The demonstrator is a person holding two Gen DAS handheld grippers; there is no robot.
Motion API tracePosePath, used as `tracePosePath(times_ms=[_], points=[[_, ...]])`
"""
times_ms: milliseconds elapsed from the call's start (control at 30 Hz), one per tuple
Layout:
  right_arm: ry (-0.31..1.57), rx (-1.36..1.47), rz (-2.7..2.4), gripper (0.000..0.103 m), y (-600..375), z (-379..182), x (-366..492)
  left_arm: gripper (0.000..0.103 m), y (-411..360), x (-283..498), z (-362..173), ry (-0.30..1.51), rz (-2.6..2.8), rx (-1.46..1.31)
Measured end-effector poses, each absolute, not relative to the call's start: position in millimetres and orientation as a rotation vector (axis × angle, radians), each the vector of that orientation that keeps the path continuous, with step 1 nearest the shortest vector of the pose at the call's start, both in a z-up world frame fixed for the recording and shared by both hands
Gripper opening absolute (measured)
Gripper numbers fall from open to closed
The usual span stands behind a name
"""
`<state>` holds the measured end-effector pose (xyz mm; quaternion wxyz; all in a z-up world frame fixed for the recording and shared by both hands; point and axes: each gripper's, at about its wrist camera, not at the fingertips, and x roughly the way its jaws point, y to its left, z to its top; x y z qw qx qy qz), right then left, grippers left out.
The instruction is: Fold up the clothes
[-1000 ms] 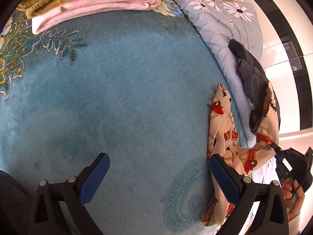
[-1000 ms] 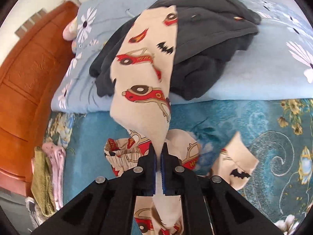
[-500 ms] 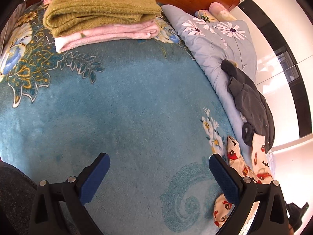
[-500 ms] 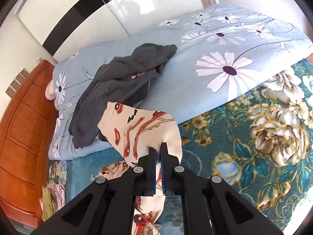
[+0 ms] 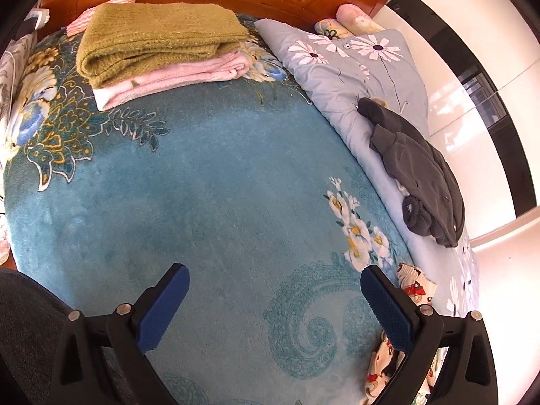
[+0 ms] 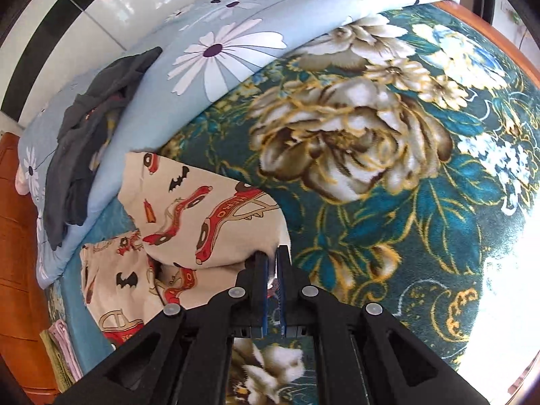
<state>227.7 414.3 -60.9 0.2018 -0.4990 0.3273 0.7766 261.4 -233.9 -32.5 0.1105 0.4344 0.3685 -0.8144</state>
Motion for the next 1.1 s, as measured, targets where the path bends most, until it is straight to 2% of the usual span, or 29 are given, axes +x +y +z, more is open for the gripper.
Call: tracePosePath(times_ms=[33,67,133,267,333,400,433,533,633,833,933,1100], points=[[0.921,-1.386,2.130,0.029,421,-63,230,0.103,-224,258,-31,1.063,-2.415,1.302],[0.942,-1.370,2.097,0.039,428,-64,232,0.103,-214,255,-30,1.043,-2.436,1.327],[0.990,-1.337,2.057,0.039,439,-63,236,0.103,-191,246,-31,1.002,-2.482,1.401],[0.908,-1.352,2.096,0.041,437,-51,233,0.103,-146,225,-41,0.869,-2.545,1.591],[0.961,-1.373,2.189,0.041,438,-45,232,0.103,-138,222,-47,0.823,-2.536,1.638],[1.034,-1.504,2.267,0.041,435,-42,227,0.103,-141,221,-53,0.856,-2.509,1.652],[1.009,-1.547,2.296,0.041,431,-37,227,0.103,-146,221,-56,0.898,-2.488,1.647],[0.747,-1.547,2.380,0.042,408,-9,228,0.103,-163,225,-66,1.039,-2.412,1.624],[0.649,-1.557,2.537,0.043,366,5,212,0.103,-170,225,-74,1.103,-2.358,1.622],[0.487,-1.757,2.730,0.044,234,-26,144,0.103,-171,228,-68,1.038,-2.384,1.591],[0.377,-1.805,2.767,0.044,180,-44,122,0.103,-178,231,-69,1.069,-2.365,1.565],[0.019,-1.746,2.724,0.044,146,-64,101,0.103,-187,230,-75,1.126,-2.339,1.552]])
